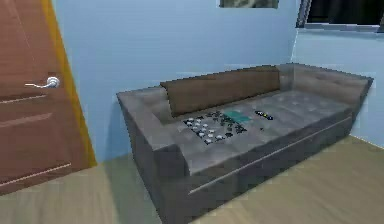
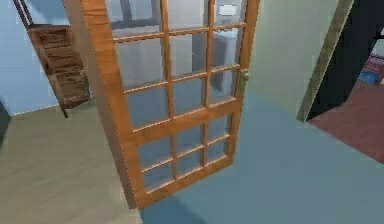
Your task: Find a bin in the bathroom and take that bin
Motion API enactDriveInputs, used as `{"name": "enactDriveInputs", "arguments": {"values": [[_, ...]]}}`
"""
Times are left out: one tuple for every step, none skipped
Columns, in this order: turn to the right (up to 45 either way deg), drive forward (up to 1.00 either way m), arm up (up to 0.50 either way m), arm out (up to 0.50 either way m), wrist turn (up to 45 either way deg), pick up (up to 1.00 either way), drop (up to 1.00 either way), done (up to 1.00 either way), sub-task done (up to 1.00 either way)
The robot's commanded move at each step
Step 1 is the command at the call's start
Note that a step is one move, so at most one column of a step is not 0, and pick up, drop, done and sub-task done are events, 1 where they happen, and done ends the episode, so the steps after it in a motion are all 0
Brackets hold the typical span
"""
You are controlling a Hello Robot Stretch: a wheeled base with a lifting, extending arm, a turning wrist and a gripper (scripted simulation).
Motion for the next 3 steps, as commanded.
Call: {"name": "enactDriveInputs", "arguments": {"values": [[45.0, 0.0, 0.0, 0.0, 0.0, 0.0, 0.0, 0.0, 0.0], [45.0, 0.0, 0.0, 0.0, 0.0, 0.0, 0.0, 0.0, 0.0], [45.0, 0.0, 0.0, 0.0, 0.0, 0.0, 0.0, 0.0, 0.0]]}}
